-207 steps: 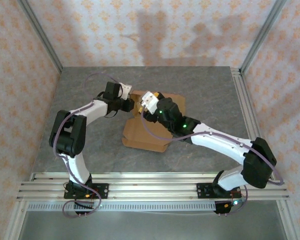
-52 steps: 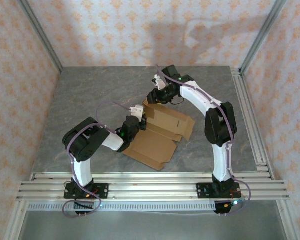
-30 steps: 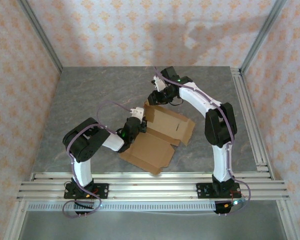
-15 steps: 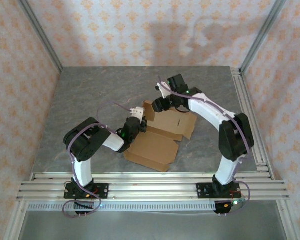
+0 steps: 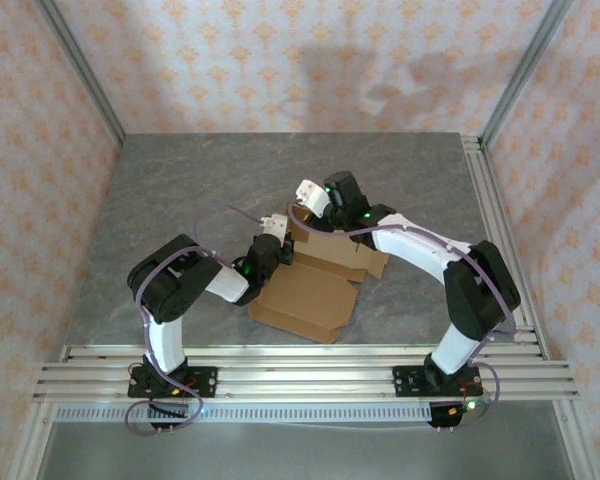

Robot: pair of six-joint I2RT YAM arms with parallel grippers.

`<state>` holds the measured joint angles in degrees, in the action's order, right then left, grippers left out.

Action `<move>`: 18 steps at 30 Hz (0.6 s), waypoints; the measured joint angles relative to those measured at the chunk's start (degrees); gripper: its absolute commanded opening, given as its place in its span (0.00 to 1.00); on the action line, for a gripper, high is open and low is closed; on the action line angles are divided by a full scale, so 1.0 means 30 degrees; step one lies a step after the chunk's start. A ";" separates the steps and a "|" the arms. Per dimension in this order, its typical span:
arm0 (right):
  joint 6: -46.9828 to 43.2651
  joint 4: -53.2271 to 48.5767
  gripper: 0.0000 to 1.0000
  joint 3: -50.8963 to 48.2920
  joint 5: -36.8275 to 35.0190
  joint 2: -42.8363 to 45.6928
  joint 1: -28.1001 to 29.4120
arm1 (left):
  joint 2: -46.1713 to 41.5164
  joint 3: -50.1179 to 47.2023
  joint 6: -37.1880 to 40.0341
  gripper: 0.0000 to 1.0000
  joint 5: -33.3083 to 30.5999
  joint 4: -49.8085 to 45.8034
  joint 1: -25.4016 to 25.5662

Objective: Fold the paper box

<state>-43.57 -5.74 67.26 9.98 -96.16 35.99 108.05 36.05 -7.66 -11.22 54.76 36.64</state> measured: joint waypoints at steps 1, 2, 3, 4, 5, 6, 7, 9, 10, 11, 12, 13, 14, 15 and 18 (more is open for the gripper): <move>-0.0372 0.0233 0.38 -0.0015 -0.0503 -0.0204 0.0117 | 0.0000 0.0000 0.0000 0.00 0.0000 -0.0007 0.0000; -0.0780 0.0532 0.37 -0.0073 -0.1020 -0.0408 0.0248 | 0.0000 0.0007 0.0000 0.00 0.0000 -0.0007 0.0000; -0.1158 0.0729 0.36 -0.0124 -0.1464 -0.0590 0.0372 | 0.0000 0.0044 0.0000 0.00 0.0000 -0.0029 -0.0015; -0.1362 0.0867 0.34 -0.0146 -0.1770 -0.0707 0.0459 | 0.0007 0.0073 0.0007 0.00 0.0007 -0.0044 -0.0015; -0.1705 0.0984 0.32 -0.0175 -0.2113 -0.0867 0.0554 | 0.0029 0.0080 0.0007 0.00 0.0000 -0.0044 -0.0015; -0.1923 0.1093 0.30 -0.0182 -0.2368 -0.0976 0.0627 | 0.0036 0.0095 0.0000 0.00 0.0000 -0.0044 -0.0015; -0.2200 0.1224 0.26 -0.0182 -0.2601 -0.1100 0.0678 | 0.0036 0.0109 0.0007 0.00 0.0000 -0.0051 -0.0015; -0.2776 0.1457 0.15 -0.0197 -0.3060 -0.1260 0.0750 | 0.0036 0.0153 0.0000 0.00 0.0000 -0.0109 -0.0015; -0.2943 0.1552 0.09 -0.0204 -0.3308 -0.1304 0.0772 | 0.0036 0.0182 0.0000 0.00 0.0007 -0.0160 -0.0015; -0.3198 0.1727 0.02 -0.0211 -0.3606 -0.1326 0.0801 | 0.0036 0.0197 0.0000 0.00 0.0000 -0.0197 -0.0015; -0.3344 0.1800 0.00 -0.0211 -0.3810 -0.1326 0.0831 | 0.0036 0.0204 0.0007 0.00 -0.0036 -0.0226 -0.0029; -0.3716 0.1821 0.00 -0.0219 -0.4000 -0.1326 0.0896 | 0.0036 0.0248 0.0007 0.00 -0.0058 -0.0306 -0.0102; -0.3920 0.1967 0.00 -0.0277 -0.4269 -0.1333 0.1042 | 0.0036 0.0299 0.0000 0.00 -0.0066 -0.0401 -0.0109; -0.4087 0.2193 0.00 -0.0386 -0.4568 -0.1333 0.1173 | 0.0036 0.0342 0.0000 0.00 -0.0073 -0.0466 -0.0138; -0.4794 0.3453 0.00 -0.1049 -0.5654 -0.1333 0.1574 | 0.0036 0.0459 -0.0007 0.00 -0.0219 -0.0634 -0.0138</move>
<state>-57.95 4.62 64.12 -6.98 -100.16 40.71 108.16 37.43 -7.68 -11.88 52.86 36.23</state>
